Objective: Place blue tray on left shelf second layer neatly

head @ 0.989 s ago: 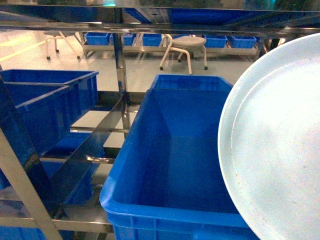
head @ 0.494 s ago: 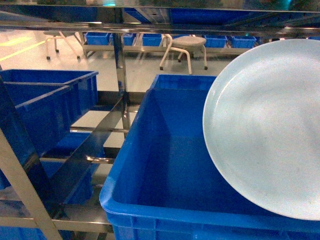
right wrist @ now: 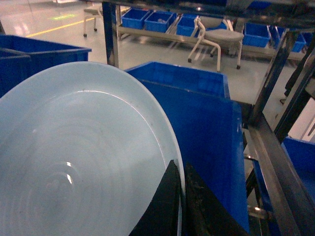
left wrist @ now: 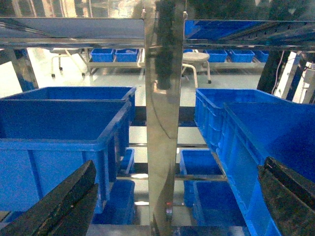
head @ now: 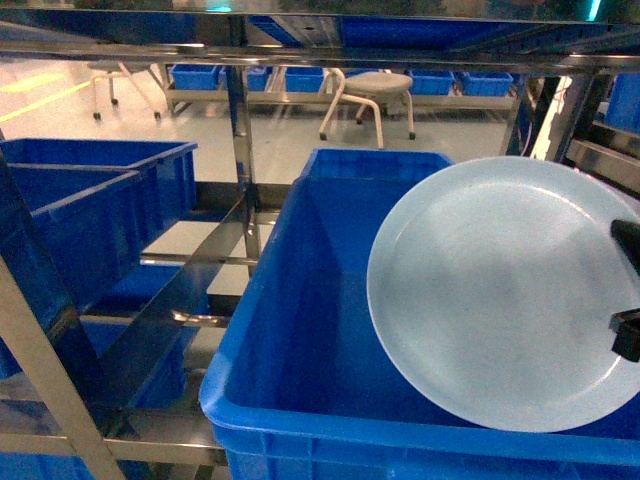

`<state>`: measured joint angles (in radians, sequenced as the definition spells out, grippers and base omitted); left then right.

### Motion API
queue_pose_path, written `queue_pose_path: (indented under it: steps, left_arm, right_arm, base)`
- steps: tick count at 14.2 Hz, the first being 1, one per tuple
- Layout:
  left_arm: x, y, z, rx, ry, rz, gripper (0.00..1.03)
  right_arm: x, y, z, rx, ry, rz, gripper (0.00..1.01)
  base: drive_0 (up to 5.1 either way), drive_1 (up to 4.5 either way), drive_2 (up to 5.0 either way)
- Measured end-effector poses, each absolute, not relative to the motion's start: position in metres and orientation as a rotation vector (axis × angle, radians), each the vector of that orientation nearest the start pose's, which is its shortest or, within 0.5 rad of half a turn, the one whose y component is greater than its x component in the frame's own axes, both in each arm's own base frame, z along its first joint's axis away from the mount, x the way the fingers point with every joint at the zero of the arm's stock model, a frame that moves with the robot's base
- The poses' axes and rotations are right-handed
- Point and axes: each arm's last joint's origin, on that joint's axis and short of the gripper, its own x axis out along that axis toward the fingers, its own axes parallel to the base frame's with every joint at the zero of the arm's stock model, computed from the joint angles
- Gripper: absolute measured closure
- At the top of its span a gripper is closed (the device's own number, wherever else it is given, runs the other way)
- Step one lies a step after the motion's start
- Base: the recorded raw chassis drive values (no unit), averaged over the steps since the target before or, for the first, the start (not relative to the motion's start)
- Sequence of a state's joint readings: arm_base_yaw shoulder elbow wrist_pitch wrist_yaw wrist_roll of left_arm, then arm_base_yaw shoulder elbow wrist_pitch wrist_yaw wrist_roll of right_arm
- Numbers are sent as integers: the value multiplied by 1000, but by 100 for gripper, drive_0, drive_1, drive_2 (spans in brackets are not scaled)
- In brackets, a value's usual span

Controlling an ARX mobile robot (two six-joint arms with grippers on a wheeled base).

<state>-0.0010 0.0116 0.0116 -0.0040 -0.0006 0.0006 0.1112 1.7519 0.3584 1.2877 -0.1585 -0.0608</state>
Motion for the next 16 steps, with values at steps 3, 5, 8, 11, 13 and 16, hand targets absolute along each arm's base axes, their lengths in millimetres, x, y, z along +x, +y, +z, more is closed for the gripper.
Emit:
queue_pose_path:
  steps: [3, 5, 8, 11, 13, 16]
  left_arm:
    - [98, 0, 166, 1, 4, 0, 5]
    - [98, 0, 166, 1, 4, 0, 5]
    - [98, 0, 166, 1, 4, 0, 5]
    - [98, 0, 166, 0, 4, 0, 5]
    - [98, 0, 166, 1, 4, 0, 5]
    - [98, 0, 166, 1, 4, 0, 5]
  right_arm:
    - [277, 35, 101, -67, 173, 274, 99]
    - [287, 37, 97, -66, 171, 281, 99]
    - [289, 36, 92, -56, 187, 309, 67]
    - [283, 38, 103, -40, 160, 303, 30]
    - [266, 42, 121, -23, 106, 306, 7]
    - [232, 42, 144, -14, 21, 321, 3]
  base:
    - [0, 0, 0]
    - [0, 0, 0]
    - [0, 0, 0]
    - [0, 0, 0]
    - [0, 0, 0]
    - [0, 0, 0]
